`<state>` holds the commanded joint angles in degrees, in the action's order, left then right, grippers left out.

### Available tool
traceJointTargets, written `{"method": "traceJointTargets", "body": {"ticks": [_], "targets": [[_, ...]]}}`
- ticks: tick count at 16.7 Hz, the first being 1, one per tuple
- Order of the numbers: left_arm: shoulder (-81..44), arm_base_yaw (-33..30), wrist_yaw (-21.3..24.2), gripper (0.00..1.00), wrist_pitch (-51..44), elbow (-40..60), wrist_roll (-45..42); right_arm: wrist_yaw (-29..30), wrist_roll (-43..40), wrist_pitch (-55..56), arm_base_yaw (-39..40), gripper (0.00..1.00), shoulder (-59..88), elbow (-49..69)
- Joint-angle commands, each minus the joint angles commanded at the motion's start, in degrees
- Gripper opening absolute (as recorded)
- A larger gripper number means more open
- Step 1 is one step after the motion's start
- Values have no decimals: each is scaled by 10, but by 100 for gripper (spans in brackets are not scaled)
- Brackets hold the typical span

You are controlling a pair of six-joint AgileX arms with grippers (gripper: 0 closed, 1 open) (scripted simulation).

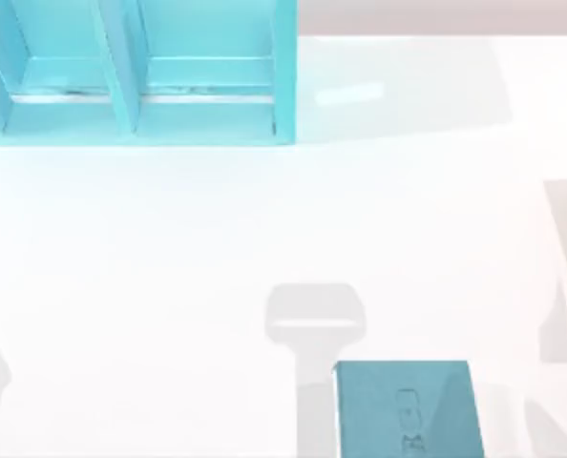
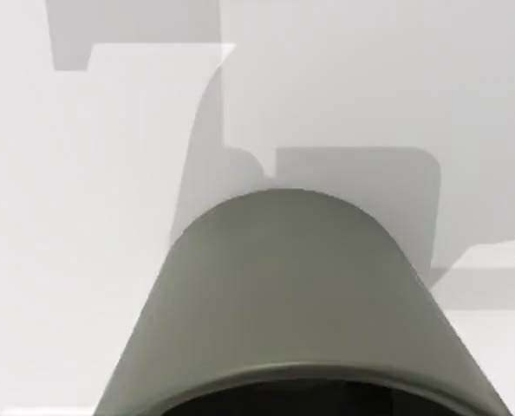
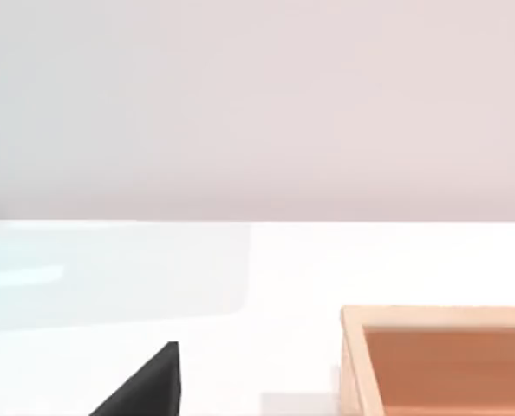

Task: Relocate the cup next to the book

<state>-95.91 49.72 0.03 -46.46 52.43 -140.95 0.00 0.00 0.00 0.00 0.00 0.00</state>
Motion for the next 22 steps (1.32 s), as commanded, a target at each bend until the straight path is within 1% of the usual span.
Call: {"method": "traceJointTargets", "body": {"ticks": [2,3,12,14,19,22], "targets": [[0,0,0,2,0,0,0,0,0,0,0,100,0,0],[0,0,0,0,0,0,0,0,0,0,0,100,0,0],[2,0,1,0,-2,2,-1,0,0,0,0,100,0,0],[12,0,2,0,-22,20,-1,0,0,0,0,100,0,0],[42,-1,-2,0,-114,69,1,0,0,0,0,100,0,0],[47,-2,0,0,-121,74,1,0,0,0,0,100,0,0]]}}
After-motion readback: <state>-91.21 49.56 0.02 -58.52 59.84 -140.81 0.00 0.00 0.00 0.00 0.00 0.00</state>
